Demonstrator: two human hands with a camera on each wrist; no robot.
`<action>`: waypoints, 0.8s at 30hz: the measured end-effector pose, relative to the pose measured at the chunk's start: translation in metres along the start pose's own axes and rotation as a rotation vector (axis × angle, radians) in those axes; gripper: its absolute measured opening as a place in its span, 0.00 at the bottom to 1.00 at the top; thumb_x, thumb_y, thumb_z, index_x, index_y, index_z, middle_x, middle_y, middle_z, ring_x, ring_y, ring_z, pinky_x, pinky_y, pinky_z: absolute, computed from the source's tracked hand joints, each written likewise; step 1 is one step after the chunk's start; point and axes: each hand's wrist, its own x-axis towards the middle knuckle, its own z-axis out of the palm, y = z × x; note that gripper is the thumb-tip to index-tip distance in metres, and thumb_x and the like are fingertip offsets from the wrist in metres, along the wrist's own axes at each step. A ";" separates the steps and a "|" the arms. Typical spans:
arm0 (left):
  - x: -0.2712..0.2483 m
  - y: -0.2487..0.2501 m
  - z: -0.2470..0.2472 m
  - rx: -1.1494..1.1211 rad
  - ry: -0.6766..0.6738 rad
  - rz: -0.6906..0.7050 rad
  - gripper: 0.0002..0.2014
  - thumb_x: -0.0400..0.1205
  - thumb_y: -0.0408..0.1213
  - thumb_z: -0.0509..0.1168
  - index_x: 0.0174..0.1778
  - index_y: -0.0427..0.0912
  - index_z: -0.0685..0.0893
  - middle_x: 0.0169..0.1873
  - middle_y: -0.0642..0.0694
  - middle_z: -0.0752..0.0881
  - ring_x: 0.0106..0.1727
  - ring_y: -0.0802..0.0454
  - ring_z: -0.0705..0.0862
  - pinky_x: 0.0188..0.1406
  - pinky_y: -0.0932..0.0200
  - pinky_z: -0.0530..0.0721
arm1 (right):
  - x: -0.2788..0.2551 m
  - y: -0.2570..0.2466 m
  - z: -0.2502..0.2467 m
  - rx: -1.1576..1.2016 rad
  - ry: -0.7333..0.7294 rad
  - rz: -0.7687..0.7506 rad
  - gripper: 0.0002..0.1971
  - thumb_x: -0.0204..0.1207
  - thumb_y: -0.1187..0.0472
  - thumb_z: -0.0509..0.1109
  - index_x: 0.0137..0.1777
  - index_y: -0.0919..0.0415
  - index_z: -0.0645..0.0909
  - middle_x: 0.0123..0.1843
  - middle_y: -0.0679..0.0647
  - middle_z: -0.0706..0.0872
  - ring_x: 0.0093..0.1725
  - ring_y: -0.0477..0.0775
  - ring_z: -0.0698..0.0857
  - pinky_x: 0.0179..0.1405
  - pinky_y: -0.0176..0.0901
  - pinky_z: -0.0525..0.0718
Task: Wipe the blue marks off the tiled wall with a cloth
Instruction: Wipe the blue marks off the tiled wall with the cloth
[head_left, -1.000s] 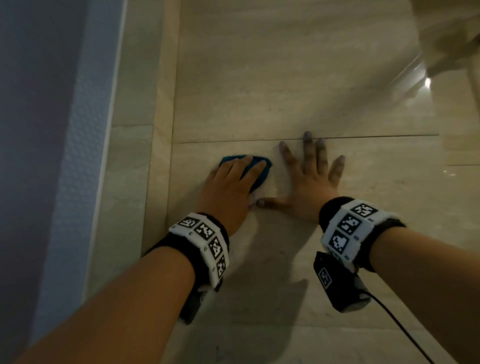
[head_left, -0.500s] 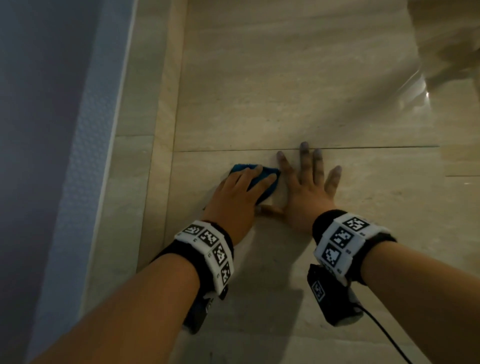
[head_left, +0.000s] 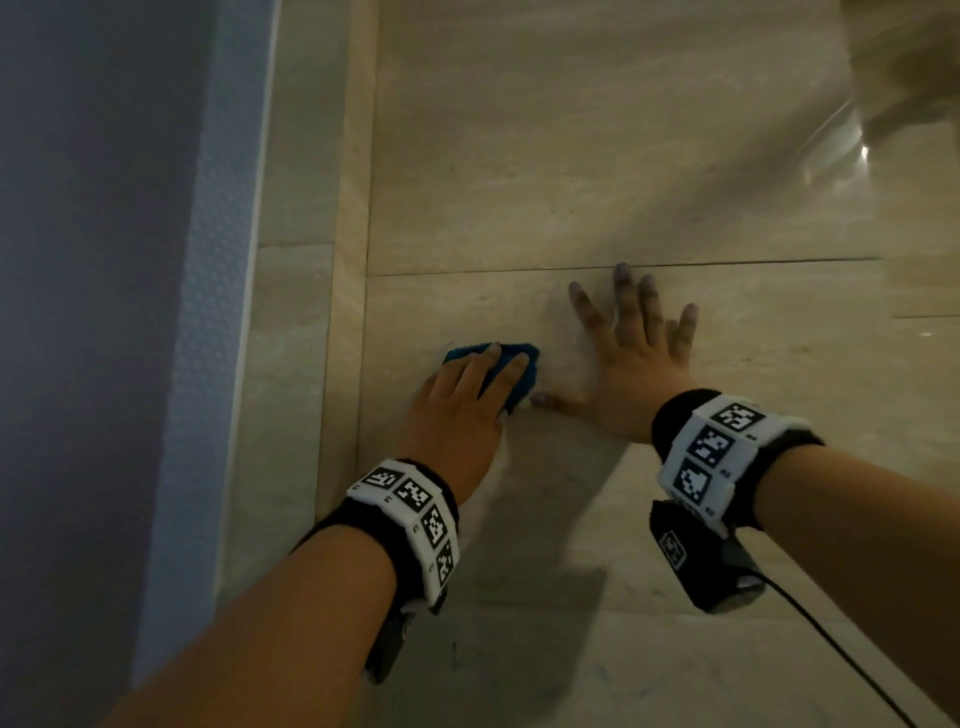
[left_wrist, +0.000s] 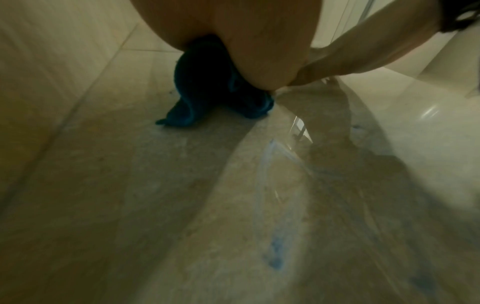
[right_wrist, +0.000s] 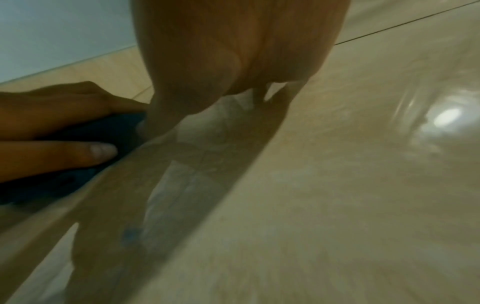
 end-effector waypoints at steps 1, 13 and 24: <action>-0.001 -0.001 0.000 0.019 -0.004 -0.015 0.30 0.89 0.43 0.49 0.85 0.52 0.43 0.84 0.46 0.50 0.82 0.44 0.53 0.79 0.52 0.53 | -0.006 0.002 0.002 -0.005 -0.006 0.006 0.59 0.59 0.17 0.56 0.75 0.38 0.19 0.77 0.53 0.16 0.78 0.60 0.21 0.71 0.70 0.24; -0.013 0.014 0.014 -0.059 0.032 0.005 0.32 0.86 0.41 0.59 0.85 0.49 0.52 0.83 0.43 0.58 0.80 0.41 0.62 0.77 0.47 0.62 | -0.019 0.006 0.014 0.016 -0.119 0.060 0.58 0.56 0.15 0.55 0.63 0.35 0.11 0.64 0.48 0.04 0.68 0.58 0.11 0.67 0.69 0.20; 0.004 -0.014 -0.005 -0.135 0.130 -0.309 0.29 0.89 0.41 0.49 0.85 0.48 0.43 0.84 0.45 0.49 0.83 0.46 0.50 0.79 0.53 0.50 | -0.019 0.005 0.011 0.014 -0.132 0.044 0.58 0.56 0.15 0.54 0.63 0.35 0.10 0.64 0.48 0.04 0.68 0.59 0.11 0.66 0.70 0.19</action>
